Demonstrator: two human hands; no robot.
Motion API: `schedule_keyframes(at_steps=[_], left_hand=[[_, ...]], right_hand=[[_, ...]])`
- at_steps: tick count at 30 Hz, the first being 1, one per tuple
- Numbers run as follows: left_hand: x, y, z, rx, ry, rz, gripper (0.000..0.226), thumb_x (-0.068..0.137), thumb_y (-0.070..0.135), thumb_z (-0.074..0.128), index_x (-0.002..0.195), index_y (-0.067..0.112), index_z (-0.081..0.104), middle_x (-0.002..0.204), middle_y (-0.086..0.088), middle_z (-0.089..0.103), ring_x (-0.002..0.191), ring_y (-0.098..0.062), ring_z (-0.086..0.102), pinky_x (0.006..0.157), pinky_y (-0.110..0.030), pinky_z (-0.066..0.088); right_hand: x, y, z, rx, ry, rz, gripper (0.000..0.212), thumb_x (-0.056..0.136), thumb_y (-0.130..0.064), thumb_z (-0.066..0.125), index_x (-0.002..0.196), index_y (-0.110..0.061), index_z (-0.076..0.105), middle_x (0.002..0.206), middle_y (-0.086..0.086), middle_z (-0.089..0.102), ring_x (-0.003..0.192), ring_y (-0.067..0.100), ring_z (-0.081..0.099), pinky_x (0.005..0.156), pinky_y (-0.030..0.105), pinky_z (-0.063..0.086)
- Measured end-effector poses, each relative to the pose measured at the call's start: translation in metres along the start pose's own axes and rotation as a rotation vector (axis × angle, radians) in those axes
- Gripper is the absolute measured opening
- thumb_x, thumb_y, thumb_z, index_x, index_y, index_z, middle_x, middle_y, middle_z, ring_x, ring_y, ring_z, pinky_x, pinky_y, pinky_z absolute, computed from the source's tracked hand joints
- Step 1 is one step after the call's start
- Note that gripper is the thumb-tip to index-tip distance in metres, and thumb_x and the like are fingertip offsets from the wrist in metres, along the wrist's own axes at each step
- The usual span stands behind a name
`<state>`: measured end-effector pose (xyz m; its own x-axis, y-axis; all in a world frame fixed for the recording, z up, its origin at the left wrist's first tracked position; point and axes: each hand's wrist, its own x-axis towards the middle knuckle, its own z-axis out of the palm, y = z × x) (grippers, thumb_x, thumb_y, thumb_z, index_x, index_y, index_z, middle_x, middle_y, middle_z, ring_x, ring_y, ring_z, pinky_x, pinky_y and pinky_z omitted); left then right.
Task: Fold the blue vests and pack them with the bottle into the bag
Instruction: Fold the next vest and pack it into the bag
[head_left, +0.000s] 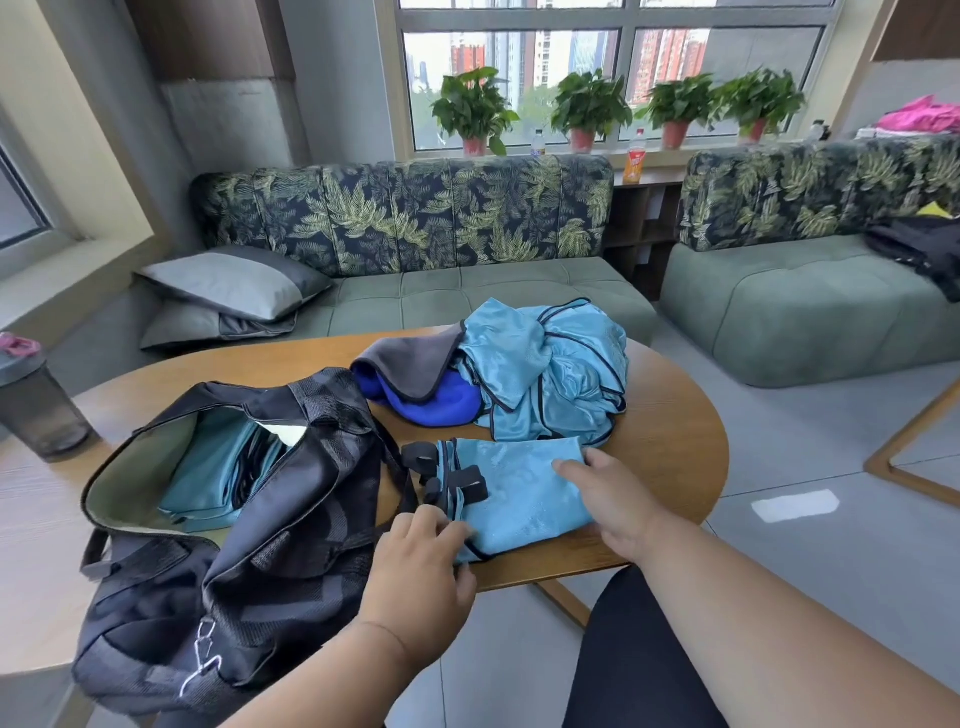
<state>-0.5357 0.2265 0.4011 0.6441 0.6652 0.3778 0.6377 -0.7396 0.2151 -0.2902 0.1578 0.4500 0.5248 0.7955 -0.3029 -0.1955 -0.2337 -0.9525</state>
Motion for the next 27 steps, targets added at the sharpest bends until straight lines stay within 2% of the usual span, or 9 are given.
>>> schedule_keyframes(at_steps=[4,7,9,12,15,19,22,25,27], left_hand=[[-0.001,-0.005,0.004,0.001,-0.046,-0.104,0.031,0.080,0.044,0.067,0.110,0.036,0.070,0.097,0.011,0.052,0.088,-0.019,0.053,0.078,-0.032,0.051],[0.003,-0.007,0.002,-0.019,-0.053,-0.149,0.015,0.082,0.037,0.072,0.096,0.033,0.067,0.093,0.012,0.050,0.086,-0.019,0.049,0.078,-0.032,0.049],[0.004,-0.009,0.003,-0.011,-0.019,-0.137,0.017,0.079,0.032,0.077,0.091,0.031,0.065,0.090,0.011,0.051,0.082,-0.020,0.049,0.074,-0.034,0.051],[0.006,-0.007,-0.001,-0.030,0.037,-0.019,0.039,0.074,0.026,0.080,0.109,0.032,0.063,0.105,0.009,0.055,0.091,-0.022,0.051,0.081,-0.035,0.052],[0.014,-0.001,-0.003,-0.052,-0.004,0.102,0.057,0.074,0.029,0.077,0.128,0.036,0.060,0.120,0.009,0.054,0.106,-0.020,0.049,0.093,-0.034,0.048],[0.021,0.001,0.004,-0.078,-0.017,0.149,0.031,0.073,0.026,0.077,0.099,0.034,0.061,0.115,0.013,0.053,0.105,-0.020,0.050,0.089,-0.036,0.050],[0.021,-0.001,0.006,-0.081,0.019,0.232,0.028,0.069,0.025,0.079,0.087,0.030,0.059,0.111,0.013,0.055,0.101,-0.022,0.055,0.084,-0.034,0.049],[0.020,0.001,0.001,-0.015,0.053,0.387,0.025,0.073,0.039,0.078,0.084,0.026,0.060,0.111,0.009,0.058,0.102,-0.023,0.057,0.084,-0.038,0.052],[0.017,0.004,-0.004,0.016,0.038,0.443,0.031,0.078,0.054,0.074,0.083,0.027,0.060,0.111,0.009,0.059,0.103,-0.021,0.057,0.087,-0.037,0.051]], right_hand=[[0.001,-0.002,-0.001,0.107,-0.024,-0.005,0.020,0.101,-0.015,0.068,0.120,-0.010,0.069,0.110,0.007,0.080,0.104,0.025,0.077,0.099,0.047,0.059],[0.000,-0.005,0.000,0.173,-0.036,0.015,0.022,0.101,-0.015,0.068,0.122,-0.010,0.068,0.110,0.009,0.080,0.105,0.029,0.076,0.100,0.052,0.058],[0.000,-0.007,-0.002,0.218,-0.030,0.035,0.022,0.101,-0.015,0.067,0.123,-0.011,0.067,0.110,0.010,0.080,0.106,0.031,0.076,0.098,0.053,0.057],[0.001,-0.010,-0.004,0.337,-0.054,0.063,0.025,0.101,-0.014,0.067,0.126,-0.011,0.066,0.114,0.012,0.079,0.103,0.030,0.074,0.090,0.048,0.059],[0.000,-0.015,-0.003,0.445,-0.117,0.078,0.029,0.101,-0.012,0.066,0.130,-0.011,0.065,0.124,0.016,0.075,0.105,0.030,0.073,0.079,0.042,0.063],[-0.001,-0.018,-0.001,0.511,-0.159,0.072,0.035,0.101,-0.011,0.065,0.136,-0.009,0.062,0.130,0.018,0.072,0.112,0.032,0.070,0.076,0.038,0.064],[-0.002,-0.020,-0.001,0.538,-0.173,0.061,0.035,0.102,-0.010,0.064,0.136,-0.007,0.061,0.127,0.018,0.073,0.108,0.030,0.072,0.075,0.038,0.064],[-0.004,-0.024,-0.002,0.577,-0.190,0.057,0.033,0.102,-0.009,0.062,0.135,-0.008,0.061,0.121,0.017,0.073,0.099,0.027,0.074,0.064,0.034,0.065],[-0.005,-0.027,0.000,0.587,-0.215,0.051,0.032,0.102,-0.009,0.062,0.134,-0.008,0.061,0.119,0.016,0.073,0.098,0.026,0.075,0.064,0.033,0.064]])
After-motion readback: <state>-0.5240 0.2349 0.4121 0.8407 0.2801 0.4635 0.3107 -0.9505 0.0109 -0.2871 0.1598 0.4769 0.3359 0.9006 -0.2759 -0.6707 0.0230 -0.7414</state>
